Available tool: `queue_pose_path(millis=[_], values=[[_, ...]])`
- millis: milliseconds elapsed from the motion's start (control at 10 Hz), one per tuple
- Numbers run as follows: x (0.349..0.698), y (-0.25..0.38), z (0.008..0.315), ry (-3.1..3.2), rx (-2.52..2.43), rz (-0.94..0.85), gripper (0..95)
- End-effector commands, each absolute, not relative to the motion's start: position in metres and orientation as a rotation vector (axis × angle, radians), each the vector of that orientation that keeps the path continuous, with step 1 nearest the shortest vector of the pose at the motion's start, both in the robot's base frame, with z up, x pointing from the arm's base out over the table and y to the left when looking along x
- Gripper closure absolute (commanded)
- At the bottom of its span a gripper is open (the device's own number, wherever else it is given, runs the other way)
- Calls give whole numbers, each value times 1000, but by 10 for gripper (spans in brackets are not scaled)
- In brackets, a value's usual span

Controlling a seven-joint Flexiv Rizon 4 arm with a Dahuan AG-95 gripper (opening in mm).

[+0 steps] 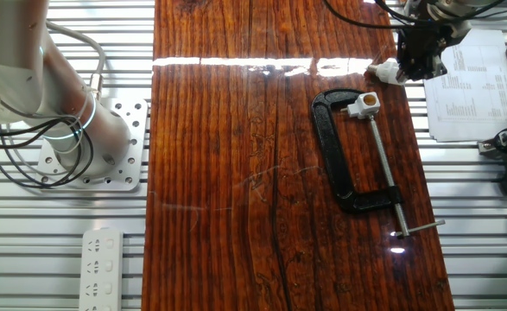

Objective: Take out the light bulb by rotating it

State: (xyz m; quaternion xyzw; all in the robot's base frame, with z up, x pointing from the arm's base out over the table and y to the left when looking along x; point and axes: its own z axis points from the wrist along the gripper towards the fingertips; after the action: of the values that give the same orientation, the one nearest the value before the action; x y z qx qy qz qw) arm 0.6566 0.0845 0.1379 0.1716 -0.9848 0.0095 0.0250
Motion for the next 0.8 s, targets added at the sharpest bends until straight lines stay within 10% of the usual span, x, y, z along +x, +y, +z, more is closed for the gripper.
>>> queue_pose_path(millis=[100,800], values=[[605,13,138,-3083,382,-11,950],[603,12,137,-3085,368,-16,950]])
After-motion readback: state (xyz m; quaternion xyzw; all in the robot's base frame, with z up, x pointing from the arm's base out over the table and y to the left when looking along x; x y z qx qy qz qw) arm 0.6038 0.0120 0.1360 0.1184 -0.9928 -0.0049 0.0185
